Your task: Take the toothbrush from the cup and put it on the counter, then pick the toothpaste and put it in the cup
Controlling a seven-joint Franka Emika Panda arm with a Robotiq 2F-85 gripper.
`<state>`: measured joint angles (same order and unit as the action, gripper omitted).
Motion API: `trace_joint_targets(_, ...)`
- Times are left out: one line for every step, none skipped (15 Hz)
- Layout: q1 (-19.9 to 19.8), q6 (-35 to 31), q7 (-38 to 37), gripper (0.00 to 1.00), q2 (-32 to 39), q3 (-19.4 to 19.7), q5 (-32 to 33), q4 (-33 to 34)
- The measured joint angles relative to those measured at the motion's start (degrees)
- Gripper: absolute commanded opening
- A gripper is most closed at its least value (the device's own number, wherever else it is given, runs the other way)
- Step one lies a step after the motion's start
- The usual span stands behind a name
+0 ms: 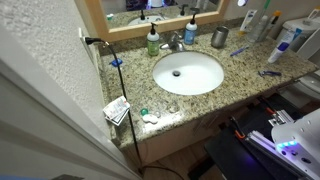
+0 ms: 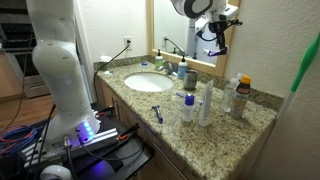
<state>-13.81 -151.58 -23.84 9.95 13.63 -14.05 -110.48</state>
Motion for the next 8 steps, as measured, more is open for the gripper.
trace_joint_targets(0.6,-4.2,0.1,0.07,0.0,0.0,1.3,-0.8)
trace_joint_targets(1.5,-8.9,0.1,0.07,-0.2,-0.1,2.8,-2.5)
trace_joint_targets(2.7,-13.8,0.0,0.07,-0.6,-0.1,4.6,-4.7)
trace_joint_targets(3.9,-18.9,-0.2,0.07,-1.2,-0.1,6.6,-7.3)
trace_joint_targets(5.1,-23.8,-0.5,0.07,-1.8,0.0,8.8,-10.0)
trace_joint_targets(6.5,-28.9,-1.2,0.07,-2.4,0.5,11.7,-12.9)
trace_joint_targets(7.9,-33.7,-2.1,0.07,-2.8,1.6,14.9,-15.5)
trace_joint_targets(9.8,-38.8,-2.6,0.26,-2.9,3.7,17.4,-18.3)
